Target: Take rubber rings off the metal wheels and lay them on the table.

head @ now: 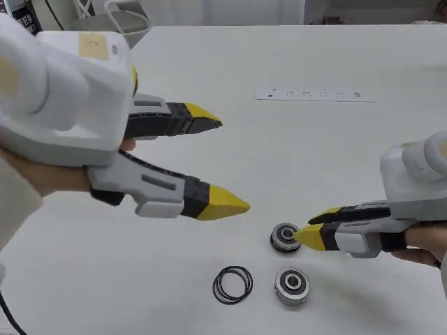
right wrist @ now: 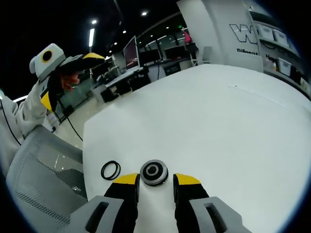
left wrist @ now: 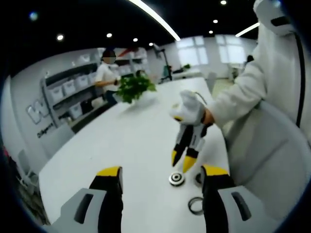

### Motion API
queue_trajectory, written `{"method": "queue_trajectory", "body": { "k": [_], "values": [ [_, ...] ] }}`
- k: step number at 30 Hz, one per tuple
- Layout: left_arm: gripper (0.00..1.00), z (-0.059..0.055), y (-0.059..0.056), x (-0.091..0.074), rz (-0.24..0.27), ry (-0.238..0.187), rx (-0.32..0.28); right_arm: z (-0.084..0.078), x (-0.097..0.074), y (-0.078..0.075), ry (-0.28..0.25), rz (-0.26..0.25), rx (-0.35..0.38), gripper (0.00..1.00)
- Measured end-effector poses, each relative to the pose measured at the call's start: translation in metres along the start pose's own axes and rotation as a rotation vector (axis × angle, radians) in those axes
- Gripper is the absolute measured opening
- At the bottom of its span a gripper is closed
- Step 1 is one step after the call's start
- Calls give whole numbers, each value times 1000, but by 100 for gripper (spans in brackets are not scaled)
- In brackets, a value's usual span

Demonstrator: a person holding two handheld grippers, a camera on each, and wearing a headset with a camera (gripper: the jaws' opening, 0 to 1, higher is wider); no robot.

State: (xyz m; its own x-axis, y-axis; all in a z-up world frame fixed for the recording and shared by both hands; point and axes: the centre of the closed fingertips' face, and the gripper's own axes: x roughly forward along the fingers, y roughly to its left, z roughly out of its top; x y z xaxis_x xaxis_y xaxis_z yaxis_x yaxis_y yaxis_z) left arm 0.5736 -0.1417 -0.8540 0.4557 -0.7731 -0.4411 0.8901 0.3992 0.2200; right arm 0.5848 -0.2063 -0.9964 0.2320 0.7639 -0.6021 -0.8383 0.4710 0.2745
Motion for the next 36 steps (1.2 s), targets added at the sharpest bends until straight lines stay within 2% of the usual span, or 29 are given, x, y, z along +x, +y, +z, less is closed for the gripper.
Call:
{"method": "queue_trajectory", "body": {
  "k": [4,11,14,16,20,21,26,27,29,32,36],
  "values": [
    [67,4,-7,19,-71,-11,17,-8,4,0,32,-4,-61,26],
    [65,0,-6,50,-110,-12,6,-14,10,-2,51,-8,-129,30],
    [61,-17,-6,67,-113,30,-1,-14,13,-1,45,-7,-144,31],
    [60,-27,-6,77,-109,37,-25,-16,14,0,52,-6,-155,31],
    [58,-34,-9,88,-92,-11,-83,-19,17,0,61,-7,-169,31],
    [57,-39,-10,91,-84,-14,-95,-20,17,1,60,-8,-179,30],
    [51,-64,-15,100,-52,12,-126,-17,19,1,46,-5,-179,29],
    [50,-69,-16,102,-52,17,-144,-17,20,1,46,-6,-188,29],
    [48,-78,-19,105,-60,46,-135,-17,21,1,44,-7,-193,28],
    [41,-85,-22,110,-58,54,-130,-16,22,0,43,-10,-199,26],
    [29,-92,-31,116,-82,68,-128,-14,22,-1,36,-15,-203,25]
  ]
}}
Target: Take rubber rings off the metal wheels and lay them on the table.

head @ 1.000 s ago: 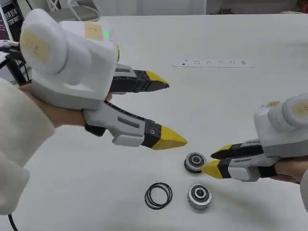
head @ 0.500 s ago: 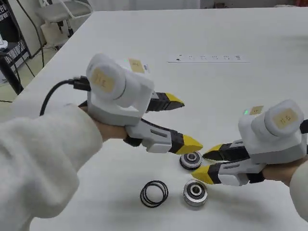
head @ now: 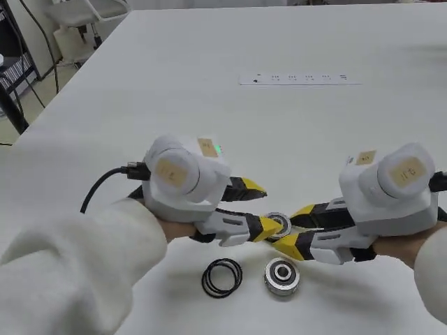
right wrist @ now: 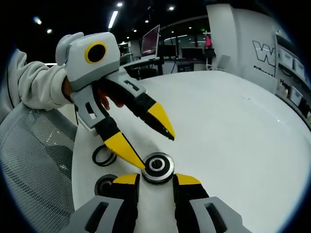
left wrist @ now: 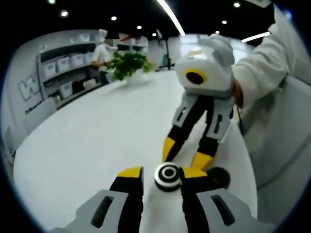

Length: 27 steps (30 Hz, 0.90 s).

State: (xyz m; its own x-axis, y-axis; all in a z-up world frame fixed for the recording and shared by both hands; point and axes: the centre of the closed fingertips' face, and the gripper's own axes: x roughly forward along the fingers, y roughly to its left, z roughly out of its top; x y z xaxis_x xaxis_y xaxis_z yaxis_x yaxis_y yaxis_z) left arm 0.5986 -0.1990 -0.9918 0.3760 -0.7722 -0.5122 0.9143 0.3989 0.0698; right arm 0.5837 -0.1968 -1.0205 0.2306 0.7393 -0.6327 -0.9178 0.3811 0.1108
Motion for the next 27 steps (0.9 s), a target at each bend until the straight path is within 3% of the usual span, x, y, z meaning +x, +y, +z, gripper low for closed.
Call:
{"method": "queue_trajectory", "body": {
  "k": [4,5,12,23,25,27],
  "values": [
    [27,-9,-8,5,-29,44,11,-1,0,0,6,-3,-8,24],
    [25,-5,-7,5,-27,17,-2,-1,0,0,7,-4,-10,24],
    [14,-9,-3,6,-21,31,-19,0,-2,-1,6,-10,-24,22],
    [14,-7,-4,5,-19,25,-24,-1,-5,0,24,-1,-63,16],
    [14,-7,-4,4,-19,23,-25,-3,-6,0,32,3,-52,13],
    [14,-7,-4,4,-20,24,-27,-9,-8,-6,69,-26,-69,0]
  ]
}}
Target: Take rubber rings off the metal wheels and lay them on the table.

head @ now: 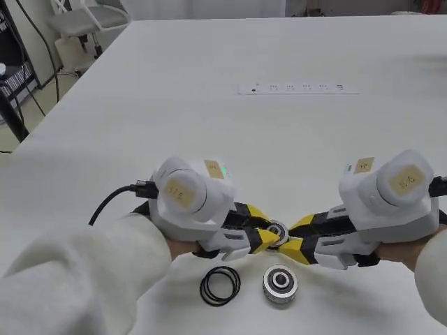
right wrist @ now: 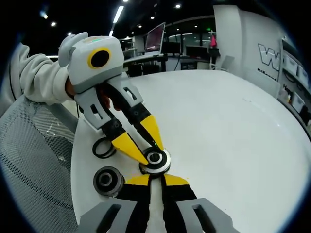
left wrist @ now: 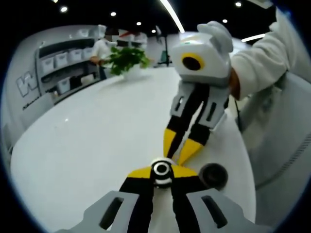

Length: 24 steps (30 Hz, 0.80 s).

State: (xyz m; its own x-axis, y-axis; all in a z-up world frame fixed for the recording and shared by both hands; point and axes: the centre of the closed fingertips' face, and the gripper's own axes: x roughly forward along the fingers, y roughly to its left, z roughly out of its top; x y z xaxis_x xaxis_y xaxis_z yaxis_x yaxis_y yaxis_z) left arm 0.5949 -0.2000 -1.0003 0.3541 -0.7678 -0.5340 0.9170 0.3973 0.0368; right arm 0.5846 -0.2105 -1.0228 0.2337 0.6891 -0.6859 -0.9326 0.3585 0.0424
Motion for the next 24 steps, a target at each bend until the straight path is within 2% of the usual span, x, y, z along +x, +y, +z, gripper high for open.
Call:
{"method": "queue_trajectory", "body": {
  "k": [2,6,10,12,14,17,18,19,20,21,24],
  "values": [
    [14,0,-1,0,1,-1,0,2,0,3,-21,12,37,0],
    [14,0,-1,-1,6,2,3,3,1,2,-14,3,35,0],
    [13,-1,-2,-1,9,6,11,2,-1,-1,3,1,191,0],
    [13,-1,-3,-2,11,10,19,2,-2,-3,-7,0,196,0],
    [13,-2,-3,-2,10,11,16,3,-4,-5,-18,-2,248,0],
    [13,-2,-3,-3,10,11,13,9,-8,-6,-61,12,355,0],
    [13,-2,-4,-3,8,11,11,14,-9,-6,-92,30,407,0],
    [13,-2,-4,-3,9,11,13,16,-9,-6,-99,38,427,0],
    [13,-2,-4,-3,10,13,23,12,-10,-6,-76,31,417,0],
    [13,-2,-5,-2,12,16,42,13,-9,-5,-80,32,411,0],
    [13,-2,-5,-2,17,20,45,17,-8,0,-69,25,424,0]
  ]
}}
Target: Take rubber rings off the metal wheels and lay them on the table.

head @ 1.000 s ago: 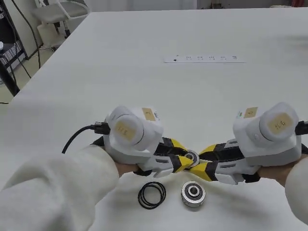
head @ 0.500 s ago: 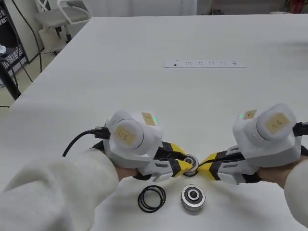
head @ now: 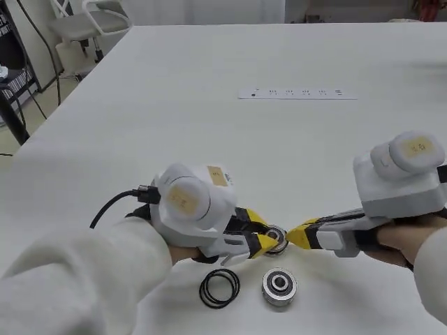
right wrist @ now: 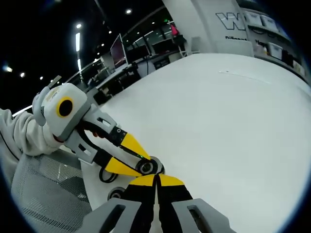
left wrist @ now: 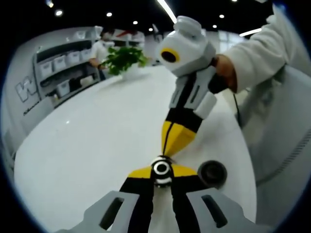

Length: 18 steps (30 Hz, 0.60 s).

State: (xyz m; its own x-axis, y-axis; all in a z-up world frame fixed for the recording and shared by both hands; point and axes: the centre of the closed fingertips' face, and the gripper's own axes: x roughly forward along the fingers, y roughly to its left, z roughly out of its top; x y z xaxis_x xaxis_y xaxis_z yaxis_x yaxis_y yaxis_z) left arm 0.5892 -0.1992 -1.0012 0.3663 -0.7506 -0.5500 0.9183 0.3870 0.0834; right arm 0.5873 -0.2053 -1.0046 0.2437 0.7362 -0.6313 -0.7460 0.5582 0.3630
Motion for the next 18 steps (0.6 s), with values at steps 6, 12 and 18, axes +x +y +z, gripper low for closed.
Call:
{"method": "queue_trajectory", "body": {
  "k": [6,12,18],
  "values": [
    [13,0,-1,-1,-1,-6,-4,-1,0,1,8,-1,2,0],
    [13,0,-1,-1,-2,-5,-1,1,-1,6,6,7,0,0],
    [13,0,-1,-1,-3,-5,-1,4,-1,10,1,17,-5,0]
  ]
}}
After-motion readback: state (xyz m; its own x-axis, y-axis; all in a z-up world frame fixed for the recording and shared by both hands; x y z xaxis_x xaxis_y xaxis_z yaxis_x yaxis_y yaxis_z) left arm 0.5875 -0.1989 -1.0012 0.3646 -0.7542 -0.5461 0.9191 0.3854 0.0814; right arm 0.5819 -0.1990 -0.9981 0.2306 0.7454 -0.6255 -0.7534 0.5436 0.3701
